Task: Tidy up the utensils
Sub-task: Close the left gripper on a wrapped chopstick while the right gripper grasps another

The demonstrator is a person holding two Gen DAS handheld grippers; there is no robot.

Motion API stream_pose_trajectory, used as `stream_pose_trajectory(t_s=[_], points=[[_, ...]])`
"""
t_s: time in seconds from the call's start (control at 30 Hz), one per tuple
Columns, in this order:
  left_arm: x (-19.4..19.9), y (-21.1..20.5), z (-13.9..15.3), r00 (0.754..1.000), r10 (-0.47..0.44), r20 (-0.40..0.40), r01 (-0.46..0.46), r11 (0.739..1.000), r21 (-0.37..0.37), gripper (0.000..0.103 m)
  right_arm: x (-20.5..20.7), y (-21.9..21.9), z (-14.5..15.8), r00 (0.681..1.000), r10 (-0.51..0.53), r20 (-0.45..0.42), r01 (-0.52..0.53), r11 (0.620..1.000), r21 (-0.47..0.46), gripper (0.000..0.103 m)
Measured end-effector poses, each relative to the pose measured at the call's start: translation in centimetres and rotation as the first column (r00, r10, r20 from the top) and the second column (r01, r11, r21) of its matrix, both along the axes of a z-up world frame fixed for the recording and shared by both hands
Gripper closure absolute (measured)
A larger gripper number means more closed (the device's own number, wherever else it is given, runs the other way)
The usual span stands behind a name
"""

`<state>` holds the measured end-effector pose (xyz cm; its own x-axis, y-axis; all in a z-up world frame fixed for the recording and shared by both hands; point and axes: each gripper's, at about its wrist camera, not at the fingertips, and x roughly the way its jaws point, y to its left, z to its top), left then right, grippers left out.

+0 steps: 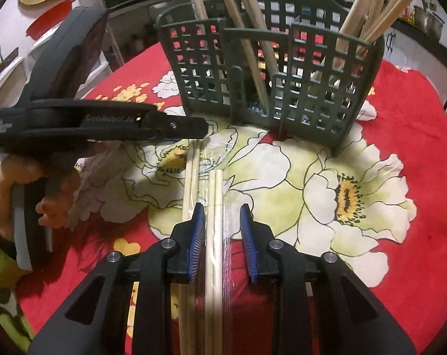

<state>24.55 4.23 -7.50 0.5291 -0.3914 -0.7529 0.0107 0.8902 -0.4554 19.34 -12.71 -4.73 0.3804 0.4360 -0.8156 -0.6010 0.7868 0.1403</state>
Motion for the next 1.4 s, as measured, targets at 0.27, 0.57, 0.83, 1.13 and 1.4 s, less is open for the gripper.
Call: stream_pose_trajectory(t_s=[0.27, 0.57, 0.83, 1.13, 1.4], points=[[0.1, 1.8, -0.6, 1.0, 0.016, 0.003, -0.016, 1.0, 0.022, 0.103, 3.4, 0.8, -0.2, 0.994, -0.031, -0.108, 0.032, 0.999, 0.013, 0.08], [0.1, 2.6, -0.5, 1.0, -0.002, 0.015, 0.002, 1.0, -0.022, 0.103, 5.5, 2.8, 0.2, 0.994, -0.043, -0.097, 0.04, 0.999, -0.03, 0.085], [0.5, 2.3, 0.2, 1.0, -0.01, -0.001, 0.01, 0.995, -0.104, 0.084, 5.1, 0.3, 0.9, 0.995, -0.085, -0.044, 0.085, 0.996, 0.003, 0.093], [0.8, 0.1, 0.4, 1.0, -0.028, -0.013, 0.026, 0.993, -0.111, 0.07, 3.4, -3.6, 3.5, 0.993, -0.115, 0.019, 0.114, 0.992, 0.048, 0.093], [2.0, -1.9, 0.0, 1.0, 0.023, -0.012, -0.022, 0.999, 0.025, 0.097, 1.4, -5.7, 6.0, 0.988, -0.136, 0.074, 0.128, 0.987, 0.101, 0.093]])
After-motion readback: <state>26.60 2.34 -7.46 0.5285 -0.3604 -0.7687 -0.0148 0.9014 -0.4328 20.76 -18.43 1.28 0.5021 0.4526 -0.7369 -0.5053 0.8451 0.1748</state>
